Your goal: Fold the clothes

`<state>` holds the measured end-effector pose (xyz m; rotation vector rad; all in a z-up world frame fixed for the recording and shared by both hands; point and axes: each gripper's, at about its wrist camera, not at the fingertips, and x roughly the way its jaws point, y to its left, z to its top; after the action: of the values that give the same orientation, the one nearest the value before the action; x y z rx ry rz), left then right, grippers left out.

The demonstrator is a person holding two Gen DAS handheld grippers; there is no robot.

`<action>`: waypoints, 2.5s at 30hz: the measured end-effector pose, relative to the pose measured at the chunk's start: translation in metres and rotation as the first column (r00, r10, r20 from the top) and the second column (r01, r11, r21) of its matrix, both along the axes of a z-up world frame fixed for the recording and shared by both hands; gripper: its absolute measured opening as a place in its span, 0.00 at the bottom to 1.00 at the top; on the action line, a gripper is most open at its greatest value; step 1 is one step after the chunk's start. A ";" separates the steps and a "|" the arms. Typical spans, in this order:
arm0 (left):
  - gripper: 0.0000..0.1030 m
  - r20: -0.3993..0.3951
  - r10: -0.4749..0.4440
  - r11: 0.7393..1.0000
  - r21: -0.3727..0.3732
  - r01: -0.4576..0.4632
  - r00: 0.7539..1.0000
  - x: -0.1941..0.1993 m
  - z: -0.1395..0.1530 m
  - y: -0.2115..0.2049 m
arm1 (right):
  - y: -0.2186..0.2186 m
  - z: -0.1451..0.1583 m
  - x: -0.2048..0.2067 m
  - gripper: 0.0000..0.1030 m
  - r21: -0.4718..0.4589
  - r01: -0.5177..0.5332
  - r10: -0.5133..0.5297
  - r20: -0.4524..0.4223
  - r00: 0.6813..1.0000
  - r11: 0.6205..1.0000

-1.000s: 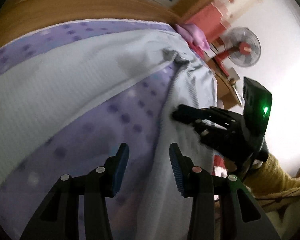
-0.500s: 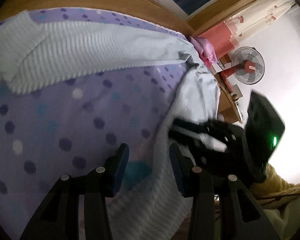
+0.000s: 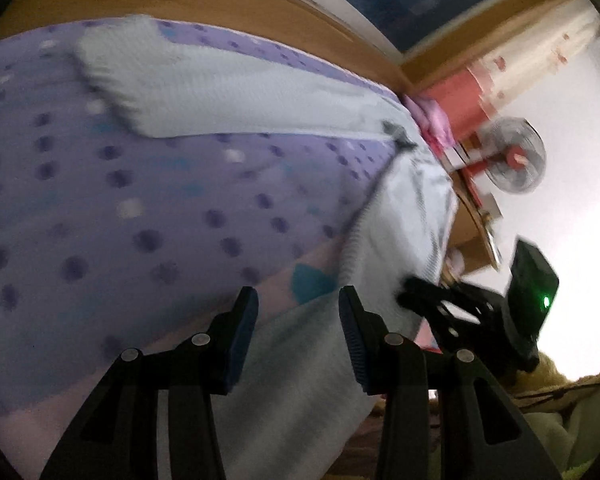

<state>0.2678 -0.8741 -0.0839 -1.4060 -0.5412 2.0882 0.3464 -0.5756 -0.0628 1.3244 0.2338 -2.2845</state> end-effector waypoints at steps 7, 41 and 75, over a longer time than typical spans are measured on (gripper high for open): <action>0.40 0.010 0.200 0.976 -0.094 -0.198 0.980 0.042 0.009 -0.047 | 0.010 0.004 0.019 0.21 -0.033 -0.018 0.018 0.002 1.000 0.999; 0.05 -0.107 -0.115 0.993 -0.017 0.114 0.988 0.050 0.016 -0.076 | -0.234 -0.005 0.132 0.06 0.049 0.036 -0.026 -0.202 0.979 0.998; 0.20 -0.097 -0.029 0.986 -0.166 0.012 0.995 0.078 0.017 -0.121 | -0.212 0.013 0.149 0.45 0.019 0.051 -0.045 -0.234 0.971 0.999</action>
<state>0.3460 -0.9948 -0.0666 -1.3822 -0.3177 2.2156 0.4955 -0.7880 -0.0502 1.0818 0.3123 -2.4860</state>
